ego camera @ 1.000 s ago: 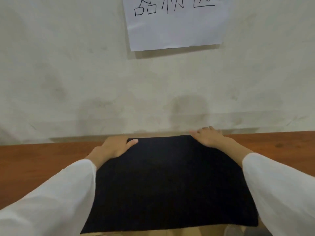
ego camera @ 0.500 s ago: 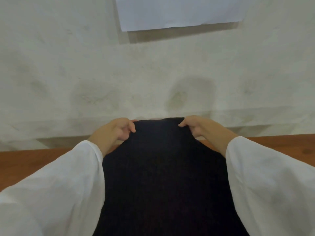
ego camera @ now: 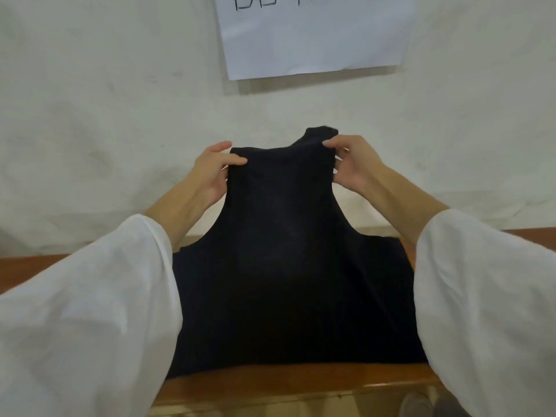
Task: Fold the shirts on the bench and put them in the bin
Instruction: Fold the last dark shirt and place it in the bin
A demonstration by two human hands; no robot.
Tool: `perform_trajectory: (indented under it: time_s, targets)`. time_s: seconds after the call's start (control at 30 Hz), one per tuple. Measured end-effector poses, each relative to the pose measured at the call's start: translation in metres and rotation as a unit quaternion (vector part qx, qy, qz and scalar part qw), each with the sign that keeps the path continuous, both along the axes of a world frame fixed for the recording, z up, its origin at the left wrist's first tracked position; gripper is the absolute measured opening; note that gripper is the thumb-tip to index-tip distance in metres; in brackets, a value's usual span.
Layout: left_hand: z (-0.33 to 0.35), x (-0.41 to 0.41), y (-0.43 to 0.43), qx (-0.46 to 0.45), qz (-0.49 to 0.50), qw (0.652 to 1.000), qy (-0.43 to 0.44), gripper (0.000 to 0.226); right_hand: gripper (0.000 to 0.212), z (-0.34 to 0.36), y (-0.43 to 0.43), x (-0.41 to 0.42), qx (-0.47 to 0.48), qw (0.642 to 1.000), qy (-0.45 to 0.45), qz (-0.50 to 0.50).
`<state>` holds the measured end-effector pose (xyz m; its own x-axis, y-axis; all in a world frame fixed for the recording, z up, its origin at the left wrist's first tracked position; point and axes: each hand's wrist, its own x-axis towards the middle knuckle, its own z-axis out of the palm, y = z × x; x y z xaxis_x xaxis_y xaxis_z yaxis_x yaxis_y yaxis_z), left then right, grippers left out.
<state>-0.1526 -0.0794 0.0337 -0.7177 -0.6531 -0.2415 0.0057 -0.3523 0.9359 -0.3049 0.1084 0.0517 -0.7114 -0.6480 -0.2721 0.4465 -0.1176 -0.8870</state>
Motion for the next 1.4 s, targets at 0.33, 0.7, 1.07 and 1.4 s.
perform_trajectory:
  time_s: [0.33,0.7,1.07,1.4]
  targets:
    - [-0.109,0.154,0.121,-0.438,-0.111,0.853,-0.261,0.057,0.084,-0.108,0.132,0.164,0.319,0.886,0.298,0.160]
    - [-0.059,0.121,0.128,-0.226,-0.033,0.957,-0.181,0.022,0.034,-0.081,0.119,0.177,0.269,0.893,0.353,-0.077]
    - [-0.096,0.173,0.116,-0.221,0.052,0.947,-0.229,0.028,0.029,-0.113,0.148,0.150,0.332,0.915,0.228,-0.040]
    - [-0.091,0.076,0.053,-0.108,-0.004,0.950,-0.293,0.035,0.048,-0.106,0.065,0.085,0.347,0.937,0.043,-0.012]
